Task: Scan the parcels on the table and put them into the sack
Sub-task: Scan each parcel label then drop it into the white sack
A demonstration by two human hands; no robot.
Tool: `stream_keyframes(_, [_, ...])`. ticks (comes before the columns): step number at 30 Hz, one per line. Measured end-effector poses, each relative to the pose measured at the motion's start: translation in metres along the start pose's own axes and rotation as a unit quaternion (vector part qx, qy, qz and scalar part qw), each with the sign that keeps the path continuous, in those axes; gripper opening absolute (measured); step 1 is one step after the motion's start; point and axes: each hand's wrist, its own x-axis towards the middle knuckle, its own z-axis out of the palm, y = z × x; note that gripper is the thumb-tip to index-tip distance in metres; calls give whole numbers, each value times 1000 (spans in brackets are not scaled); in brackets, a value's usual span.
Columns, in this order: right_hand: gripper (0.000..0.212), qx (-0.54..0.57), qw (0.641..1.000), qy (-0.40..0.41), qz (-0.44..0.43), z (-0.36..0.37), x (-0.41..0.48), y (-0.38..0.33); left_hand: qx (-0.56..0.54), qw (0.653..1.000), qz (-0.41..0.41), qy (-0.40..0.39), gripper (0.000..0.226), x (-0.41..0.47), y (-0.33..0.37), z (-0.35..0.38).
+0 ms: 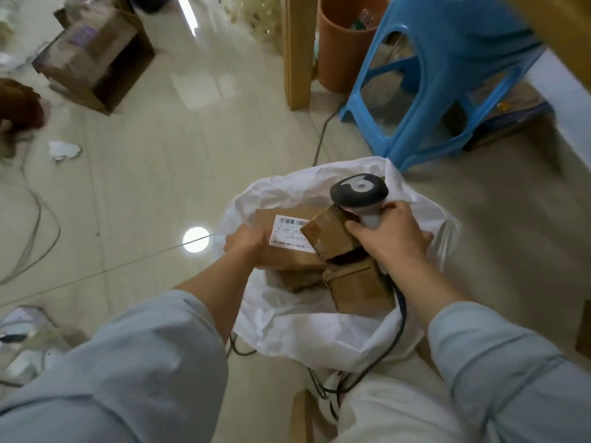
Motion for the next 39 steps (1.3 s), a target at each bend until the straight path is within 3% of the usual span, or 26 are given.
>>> stream_keyframes(3, [63, -19, 1000, 9, -4, 4, 7, -4, 74, 997, 6, -33, 38, 11, -7, 0])
stream_keyframes(8, [50, -52, 997, 32, -35, -1, 6, -3, 144, 984, -46, 92, 37, 50, -20, -4])
stream_keyframes(12, [35, -61, 996, 36, -48, -2, 8, -2, 36, 990, 65, 124, 42, 71, 10, -2])
stream_keyframes(14, [30, -58, 997, 31, -50, -2, 8, -3, -7, 987, 78, 137, 46, 83, 31, -6])
stream_keyframes(16, [29, -49, 997, 25, -53, -2, 9, -4, -10, 990, 46, 131, 58, 94, 45, -6])
stream_keyframes(19, [27, -39, 998, 11, -47, -2, 13, -5, 12, 998, 9, 59, 63, 104, 46, -4])
stream_keyframes(21, [25, -32, 999, 3, -33, -3, 17, -2, 78, 996, 17, 34, 66, 100, 37, -3])
stream_keyframes(23, [26, -10, 1000, -3, -12, -4, 20, 2, 131, 990, 39, 27, 48, 98, 27, -2])
stream_keyframes(25, [29, 17, 1000, -8, 5, -5, 21, 5, 118, 992, 47, 21, 28, 96, 20, -4])
stream_keyframes(30, [37, 82, 996, -9, 45, -9, 17, 14, 68, 995, 75, -4, 34, 80, 16, -22])
stream_keyframes(34, [26, 134, 990, -14, 51, -26, 6, 15, 160, 969, 168, 81, 40, 55, 31, -48])
stream_keyframes(39, [26, 159, 986, 35, 34, -59, -10, -7, 138, 947, 248, 148, 40, 12, 66, -100])
